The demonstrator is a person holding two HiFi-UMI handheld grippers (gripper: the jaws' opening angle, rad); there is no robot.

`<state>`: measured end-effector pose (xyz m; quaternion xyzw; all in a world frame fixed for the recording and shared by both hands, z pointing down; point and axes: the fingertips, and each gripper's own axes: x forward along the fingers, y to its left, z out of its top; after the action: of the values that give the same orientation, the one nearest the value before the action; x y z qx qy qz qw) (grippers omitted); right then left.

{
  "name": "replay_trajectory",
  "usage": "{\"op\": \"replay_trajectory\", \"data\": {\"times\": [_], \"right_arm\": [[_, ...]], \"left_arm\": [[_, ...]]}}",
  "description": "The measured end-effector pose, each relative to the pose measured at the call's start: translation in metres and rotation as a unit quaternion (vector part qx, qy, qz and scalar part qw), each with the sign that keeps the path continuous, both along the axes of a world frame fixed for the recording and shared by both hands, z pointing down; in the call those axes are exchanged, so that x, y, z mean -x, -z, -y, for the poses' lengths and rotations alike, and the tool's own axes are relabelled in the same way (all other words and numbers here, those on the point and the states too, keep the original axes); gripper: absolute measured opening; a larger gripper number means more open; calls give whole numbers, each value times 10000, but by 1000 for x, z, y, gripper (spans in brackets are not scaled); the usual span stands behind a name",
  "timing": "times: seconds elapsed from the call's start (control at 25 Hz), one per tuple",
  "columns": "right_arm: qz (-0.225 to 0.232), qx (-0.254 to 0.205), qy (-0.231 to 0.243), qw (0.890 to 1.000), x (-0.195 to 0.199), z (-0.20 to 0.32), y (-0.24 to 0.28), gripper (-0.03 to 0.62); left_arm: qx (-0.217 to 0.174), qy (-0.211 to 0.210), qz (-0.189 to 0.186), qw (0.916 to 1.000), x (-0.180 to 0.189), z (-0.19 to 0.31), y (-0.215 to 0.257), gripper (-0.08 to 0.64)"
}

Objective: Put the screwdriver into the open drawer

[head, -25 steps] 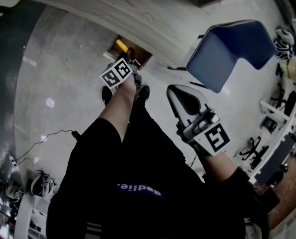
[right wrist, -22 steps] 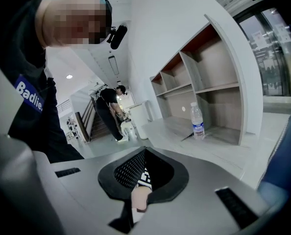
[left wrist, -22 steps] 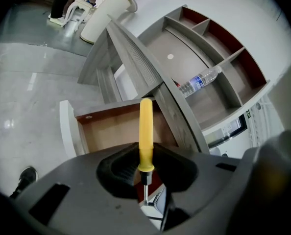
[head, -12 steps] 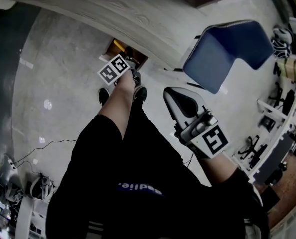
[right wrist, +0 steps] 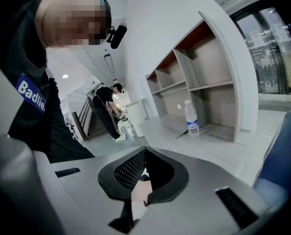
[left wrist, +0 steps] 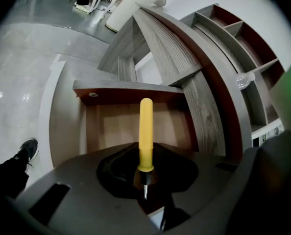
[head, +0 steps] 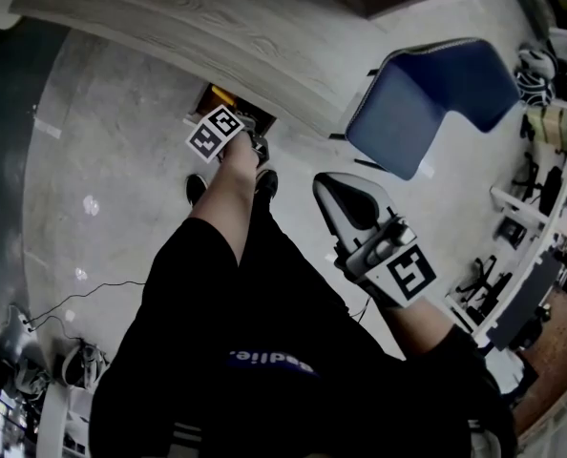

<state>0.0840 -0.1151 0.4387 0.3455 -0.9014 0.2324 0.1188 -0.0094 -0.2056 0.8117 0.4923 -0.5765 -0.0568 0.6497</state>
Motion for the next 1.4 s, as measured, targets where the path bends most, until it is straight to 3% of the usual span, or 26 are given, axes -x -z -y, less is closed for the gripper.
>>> {"op": "replay_trajectory", "data": {"times": [0.6, 1.4], "right_arm": [[-101, 82, -165, 9998, -5, 8, -13, 28], [-71, -36, -207, 9998, -5, 4, -1, 28]], "left_arm": [[336, -67, 97, 9994, 0, 5, -24, 86], [85, -296, 117, 9995, -4, 6, -13, 129]]}}
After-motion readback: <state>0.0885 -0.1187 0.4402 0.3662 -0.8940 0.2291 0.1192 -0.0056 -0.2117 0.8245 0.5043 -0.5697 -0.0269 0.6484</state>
